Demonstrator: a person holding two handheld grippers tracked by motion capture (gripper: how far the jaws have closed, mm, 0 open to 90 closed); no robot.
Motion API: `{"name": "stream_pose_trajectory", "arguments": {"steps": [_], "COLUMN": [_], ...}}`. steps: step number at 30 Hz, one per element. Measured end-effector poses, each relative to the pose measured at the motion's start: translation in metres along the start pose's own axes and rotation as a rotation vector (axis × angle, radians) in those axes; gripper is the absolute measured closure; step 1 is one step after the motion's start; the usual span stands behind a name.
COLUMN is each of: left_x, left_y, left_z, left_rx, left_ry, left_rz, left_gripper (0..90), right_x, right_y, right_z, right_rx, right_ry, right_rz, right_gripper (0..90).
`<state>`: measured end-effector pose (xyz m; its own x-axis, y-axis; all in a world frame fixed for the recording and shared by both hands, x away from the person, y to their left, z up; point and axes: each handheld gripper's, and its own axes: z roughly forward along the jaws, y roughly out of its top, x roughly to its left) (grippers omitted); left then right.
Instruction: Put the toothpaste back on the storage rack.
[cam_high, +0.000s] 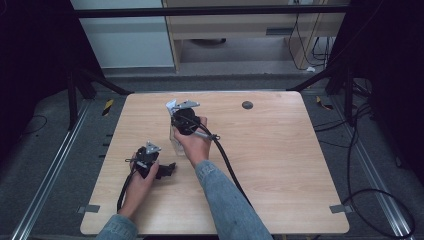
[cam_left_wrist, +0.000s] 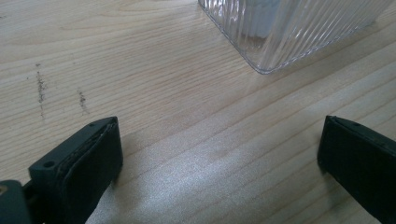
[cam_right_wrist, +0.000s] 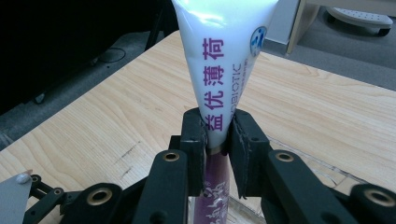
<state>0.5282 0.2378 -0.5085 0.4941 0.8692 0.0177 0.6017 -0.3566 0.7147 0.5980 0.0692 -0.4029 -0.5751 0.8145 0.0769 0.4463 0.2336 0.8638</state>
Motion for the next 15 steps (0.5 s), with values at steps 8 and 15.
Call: {"name": "stream_pose_trajectory", "arguments": {"steps": [8,15], "left_x": [0.0000,0.0000], "left_y": [0.0000,0.0000], "left_z": [0.0000,0.0000], "left_rx": [0.000,0.000], "left_ry": [0.000,0.000], "left_rz": [0.000,0.000], "left_gripper": [0.0,0.0], "right_x": [-0.0008,-0.0007], "right_y": [0.0005,0.0005], "right_z": [-0.0017,-0.0023], "right_rx": [0.003,0.003], "right_ry": [0.000,-0.001], "right_rz": [-0.009,-0.011], "right_gripper": [74.6,73.8]}}
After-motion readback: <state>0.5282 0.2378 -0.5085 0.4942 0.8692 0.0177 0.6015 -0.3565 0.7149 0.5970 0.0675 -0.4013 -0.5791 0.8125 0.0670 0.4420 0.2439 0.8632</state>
